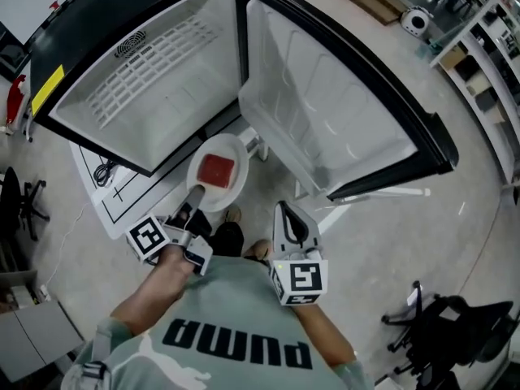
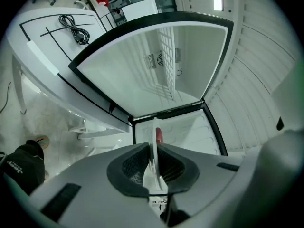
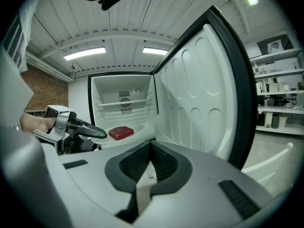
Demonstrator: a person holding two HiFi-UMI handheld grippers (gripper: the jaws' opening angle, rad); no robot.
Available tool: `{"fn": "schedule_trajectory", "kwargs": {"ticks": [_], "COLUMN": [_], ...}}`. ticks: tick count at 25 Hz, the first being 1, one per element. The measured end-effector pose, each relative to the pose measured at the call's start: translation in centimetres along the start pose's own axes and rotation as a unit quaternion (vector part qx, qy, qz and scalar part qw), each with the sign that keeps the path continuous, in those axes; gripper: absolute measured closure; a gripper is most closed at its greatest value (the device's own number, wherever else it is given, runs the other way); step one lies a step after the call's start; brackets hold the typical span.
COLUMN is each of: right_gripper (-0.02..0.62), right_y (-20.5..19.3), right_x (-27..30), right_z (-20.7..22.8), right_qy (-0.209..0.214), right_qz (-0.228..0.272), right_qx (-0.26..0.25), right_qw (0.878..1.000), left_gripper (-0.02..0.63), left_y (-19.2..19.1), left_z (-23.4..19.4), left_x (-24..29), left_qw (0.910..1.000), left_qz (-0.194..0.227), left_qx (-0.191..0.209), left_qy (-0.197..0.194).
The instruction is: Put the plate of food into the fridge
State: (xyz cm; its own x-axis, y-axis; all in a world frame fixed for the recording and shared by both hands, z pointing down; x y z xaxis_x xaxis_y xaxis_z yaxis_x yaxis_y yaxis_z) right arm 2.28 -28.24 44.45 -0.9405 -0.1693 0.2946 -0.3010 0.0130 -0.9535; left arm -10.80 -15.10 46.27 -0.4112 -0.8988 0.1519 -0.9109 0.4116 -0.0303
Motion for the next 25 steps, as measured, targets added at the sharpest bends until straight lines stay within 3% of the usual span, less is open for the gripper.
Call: {"fn": "schedule_trajectory", "kwargs": {"ticks": [25], "right_gripper": [0.591], "right_y": [5.6], "right_x": [10.2], "right_z": [-0.8], "right_qy": [0.074], "right_qz": [-0.004], "right_qx": [-0.058], "right_qw": [0.996], "left_gripper": [0.569], "left_y": [12.2], "left_z": [-2.2], "left_x": [6.7], "left_qw": [0.9951], "left_qz": [0.099], "left_qx": [0.005], "left_qy": [0.002]}}
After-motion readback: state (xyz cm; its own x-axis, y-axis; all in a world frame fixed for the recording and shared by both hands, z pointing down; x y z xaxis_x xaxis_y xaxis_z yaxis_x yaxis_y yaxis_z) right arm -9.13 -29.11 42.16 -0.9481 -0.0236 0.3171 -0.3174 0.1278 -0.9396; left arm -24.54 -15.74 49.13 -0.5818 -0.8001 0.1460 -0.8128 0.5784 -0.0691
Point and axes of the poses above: the fingertips, and each gripper's own axes: x forward along the fingers, z to its right, y out of its top, the point moved 1 cm from there along -x, backward along the fingers, and after that the axes turned 9 degrees about -x, right-handed, at the moved point
